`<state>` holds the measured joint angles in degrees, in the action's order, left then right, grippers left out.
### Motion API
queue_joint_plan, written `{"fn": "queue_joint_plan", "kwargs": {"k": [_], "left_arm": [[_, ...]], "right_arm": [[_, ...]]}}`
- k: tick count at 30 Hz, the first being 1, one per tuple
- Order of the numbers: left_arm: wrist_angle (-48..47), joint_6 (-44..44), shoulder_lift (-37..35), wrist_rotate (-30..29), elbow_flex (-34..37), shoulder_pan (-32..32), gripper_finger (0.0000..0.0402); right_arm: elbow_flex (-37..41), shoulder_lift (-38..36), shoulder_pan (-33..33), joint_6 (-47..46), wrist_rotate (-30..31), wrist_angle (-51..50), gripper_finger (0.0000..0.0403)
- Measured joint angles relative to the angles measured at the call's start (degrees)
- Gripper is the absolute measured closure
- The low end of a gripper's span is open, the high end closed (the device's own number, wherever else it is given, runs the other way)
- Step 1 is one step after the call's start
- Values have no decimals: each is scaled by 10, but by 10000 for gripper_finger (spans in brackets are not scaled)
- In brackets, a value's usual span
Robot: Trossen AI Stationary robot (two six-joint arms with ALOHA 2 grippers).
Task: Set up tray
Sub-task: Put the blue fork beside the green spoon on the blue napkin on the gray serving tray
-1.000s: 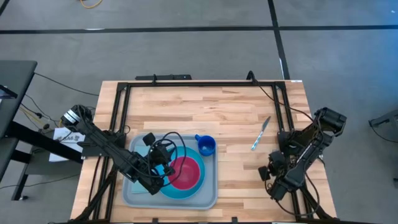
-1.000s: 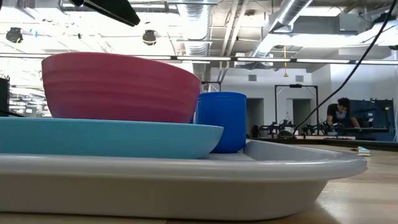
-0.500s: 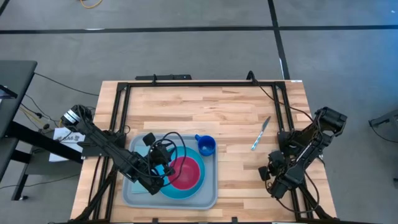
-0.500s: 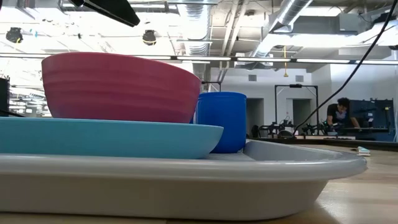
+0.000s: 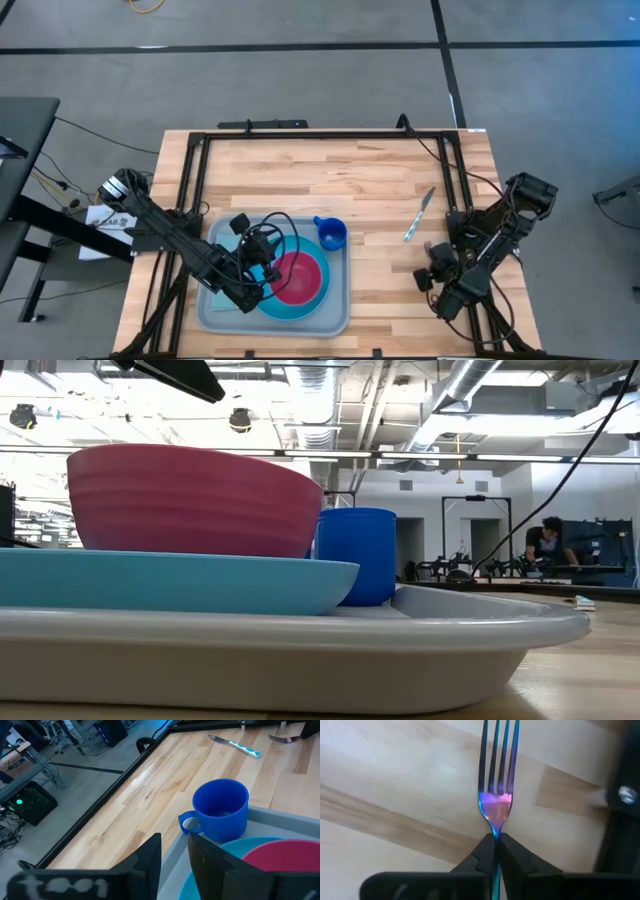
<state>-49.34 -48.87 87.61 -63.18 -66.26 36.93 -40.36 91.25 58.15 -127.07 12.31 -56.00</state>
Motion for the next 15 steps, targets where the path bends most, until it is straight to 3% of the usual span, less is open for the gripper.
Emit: {"fn": "queue_joint_plan", "kwargs": {"k": [6,10,15], "left_arm": [[23,-34,0,17,0,-8,313],[84,-47,7,56,0,-17,313],[194,31,26,67,0,-21,313]], "right_arm": [[-31,1,-1,14,122,2,397],[-65,0,-5,60,245,-3,400],[-97,0,-30,190,435,3,399]]}}
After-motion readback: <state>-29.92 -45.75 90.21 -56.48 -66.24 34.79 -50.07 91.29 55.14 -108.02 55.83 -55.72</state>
